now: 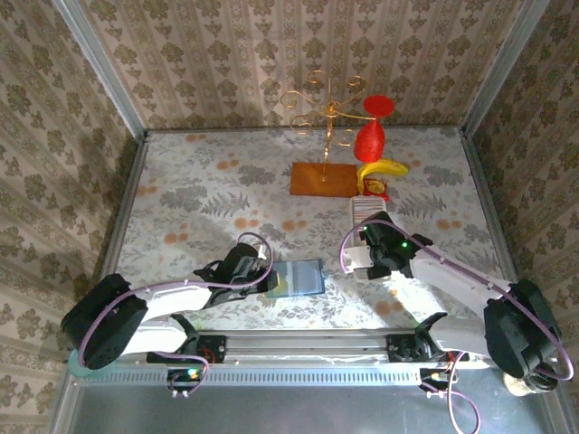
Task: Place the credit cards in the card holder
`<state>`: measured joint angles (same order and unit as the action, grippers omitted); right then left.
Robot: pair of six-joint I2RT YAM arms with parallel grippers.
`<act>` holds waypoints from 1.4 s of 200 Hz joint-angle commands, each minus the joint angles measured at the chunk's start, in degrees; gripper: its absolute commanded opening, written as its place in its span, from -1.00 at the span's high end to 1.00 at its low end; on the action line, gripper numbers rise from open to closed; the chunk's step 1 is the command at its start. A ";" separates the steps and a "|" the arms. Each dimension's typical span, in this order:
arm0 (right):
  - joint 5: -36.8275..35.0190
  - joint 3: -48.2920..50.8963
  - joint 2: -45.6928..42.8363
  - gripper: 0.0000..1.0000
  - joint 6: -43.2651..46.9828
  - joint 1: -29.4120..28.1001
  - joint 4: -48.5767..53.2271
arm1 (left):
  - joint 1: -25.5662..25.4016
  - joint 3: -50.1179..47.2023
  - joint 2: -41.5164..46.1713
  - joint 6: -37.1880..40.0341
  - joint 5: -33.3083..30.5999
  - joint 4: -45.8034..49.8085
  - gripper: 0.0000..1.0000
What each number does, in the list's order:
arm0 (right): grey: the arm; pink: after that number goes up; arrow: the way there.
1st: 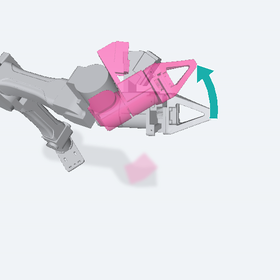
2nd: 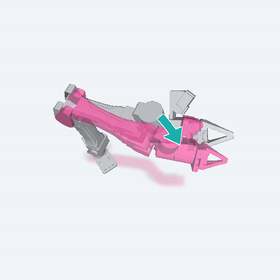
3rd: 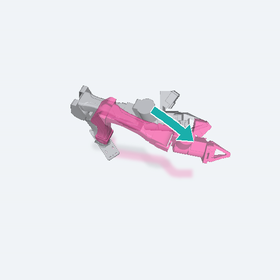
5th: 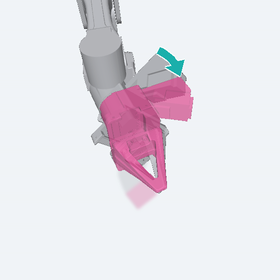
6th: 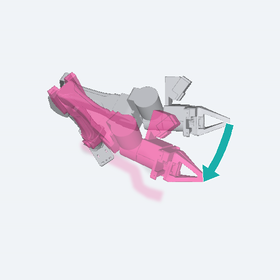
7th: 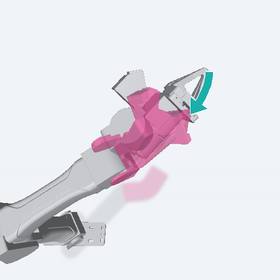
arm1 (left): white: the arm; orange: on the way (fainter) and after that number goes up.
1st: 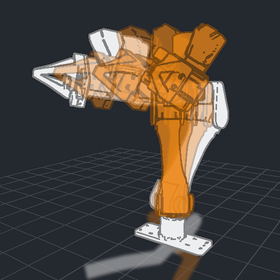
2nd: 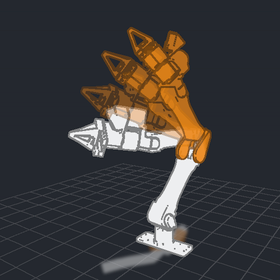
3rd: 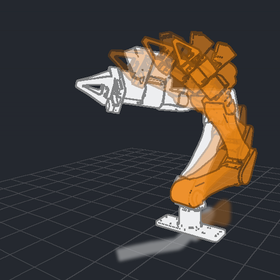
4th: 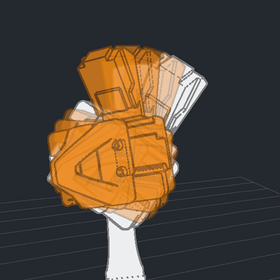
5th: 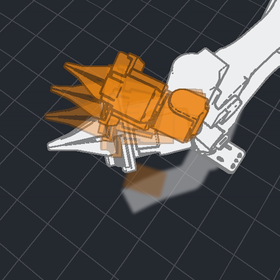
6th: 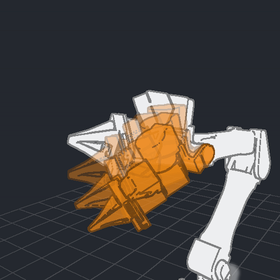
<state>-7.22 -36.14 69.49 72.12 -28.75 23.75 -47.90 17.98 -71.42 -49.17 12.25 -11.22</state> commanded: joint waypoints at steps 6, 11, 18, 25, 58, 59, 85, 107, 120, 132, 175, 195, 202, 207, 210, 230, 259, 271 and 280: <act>-1.41 -0.69 0.52 -0.55 1.06 -0.08 -0.10 | -0.48 -0.49 0.04 1.61 -0.86 2.01 0.97; -1.60 -0.78 0.48 -0.53 1.15 -0.08 -0.04 | -0.59 -0.49 0.26 1.62 -1.06 2.31 0.97; -1.94 -0.77 0.54 -0.50 1.25 -0.08 0.09 | -0.79 -0.49 0.55 1.62 -1.26 2.67 0.97; -2.17 -0.77 0.43 -0.45 1.43 -0.08 0.07 | -1.00 -0.49 0.81 1.66 -1.39 2.93 0.97; -2.53 -0.51 -0.06 -0.21 1.82 -0.07 -0.02 | -1.53 -0.75 1.78 1.71 -2.01 3.58 0.97; -2.53 -0.51 -0.06 -0.20 1.85 -0.07 0.03 | -1.51 -0.75 1.80 1.71 -2.03 3.58 0.97; -2.70 -0.77 -0.65 -0.02 1.72 -0.08 0.42 | -2.14 -1.01 1.90 1.71 -2.41 3.70 0.98; -2.62 -0.64 -1.38 0.13 1.77 -0.08 0.42 | -2.50 -1.01 1.90 1.62 -2.74 3.93 0.98; -2.61 -0.51 -1.60 0.21 1.80 -0.07 0.42 | -2.57 -0.93 1.90 1.61 -2.87 3.99 0.98; -2.62 -0.43 -1.81 0.27 1.80 -0.08 0.41 | -2.60 -0.93 1.90 1.70 -3.06 4.05 0.98; -2.53 -0.51 -3.12 0.44 1.54 -0.08 0.98 | -2.67 -0.84 1.95 1.97 -3.97 4.74 0.99; -2.62 -0.53 -3.65 0.52 1.49 -0.08 1.63 | -2.64 -0.75 1.98 2.06 -4.08 4.85 0.99; -2.60 -0.51 -3.88 0.54 1.47 -0.08 1.78 | -2.62 -0.67 1.99 2.06 -4.16 4.93 0.99; -2.65 -0.51 -4.12 0.56 1.42 -0.08 1.83 | -2.58 -0.62 1.98 2.10 -4.05 5.05 0.99; -2.66 -0.52 -4.18 0.57 1.41 -0.09 1.83 | -2.67 -0.58 1.98 2.13 -4.15 5.07 0.99; -2.80 -0.35 -5.06 0.65 1.36 -0.08 2.01 | -2.61 -0.40 2.07 2.30 -4.16 5.41 0.99; -2.72 -0.07 -5.85 0.77 0.84 -0.08 2.52 | -2.66 -0.05 2.16 2.45 -4.25 5.80 1.00; -2.71 0.02 -6.27 0.79 0.70 -0.10 2.53 | -2.64 0.04 2.30 2.49 -4.34 6.01 1.00; -2.80 0.02 -6.62 0.80 0.49 -0.12 2.66 | -2.66 0.10 2.42 2.59 -4.43 6.14 1.00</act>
<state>-8.54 -36.14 64.49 73.12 -28.91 27.64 -50.24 17.98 -69.95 -48.14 9.56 -9.19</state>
